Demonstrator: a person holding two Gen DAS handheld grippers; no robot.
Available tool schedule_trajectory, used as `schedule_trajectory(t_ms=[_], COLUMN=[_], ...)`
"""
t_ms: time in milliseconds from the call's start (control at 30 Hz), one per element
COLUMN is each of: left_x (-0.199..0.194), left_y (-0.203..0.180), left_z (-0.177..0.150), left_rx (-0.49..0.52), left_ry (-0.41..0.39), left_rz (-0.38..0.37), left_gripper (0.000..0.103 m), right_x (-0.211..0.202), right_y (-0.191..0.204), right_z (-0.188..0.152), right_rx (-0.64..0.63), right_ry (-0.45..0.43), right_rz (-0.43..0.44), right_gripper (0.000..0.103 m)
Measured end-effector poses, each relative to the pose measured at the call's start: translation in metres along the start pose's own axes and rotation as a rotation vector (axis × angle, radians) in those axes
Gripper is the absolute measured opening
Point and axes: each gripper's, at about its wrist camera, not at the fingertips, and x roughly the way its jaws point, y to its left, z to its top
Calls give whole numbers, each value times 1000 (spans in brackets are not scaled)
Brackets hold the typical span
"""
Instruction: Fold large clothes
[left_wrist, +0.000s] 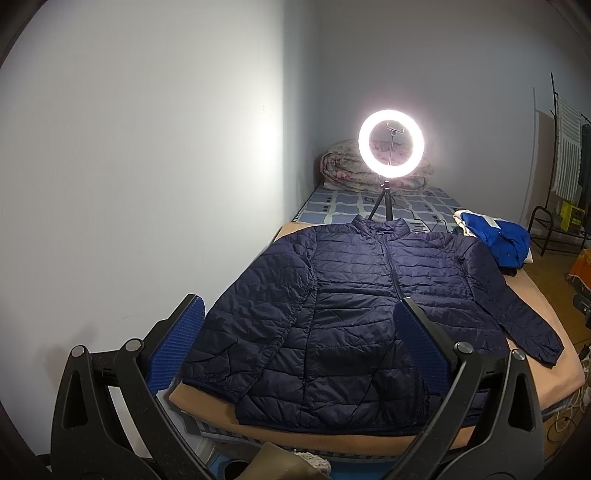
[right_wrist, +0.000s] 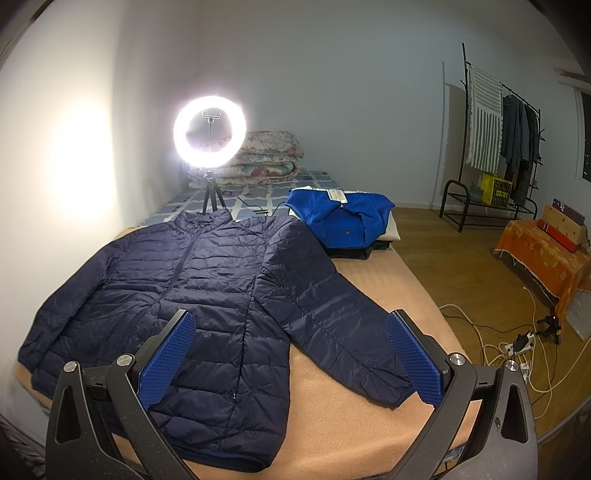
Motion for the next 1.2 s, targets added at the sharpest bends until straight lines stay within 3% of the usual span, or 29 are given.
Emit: schedule_trajectory(t_ms=[1200], left_x=[4], left_y=[-2], left_z=[-3], left_rx=[6], left_ry=[5], left_rz=[6], left_gripper=[103], right_x=[4], right_y=[2], right_z=[-5], right_rx=[7], right_ry=[2], right_rz=[-9], right_gripper=[102])
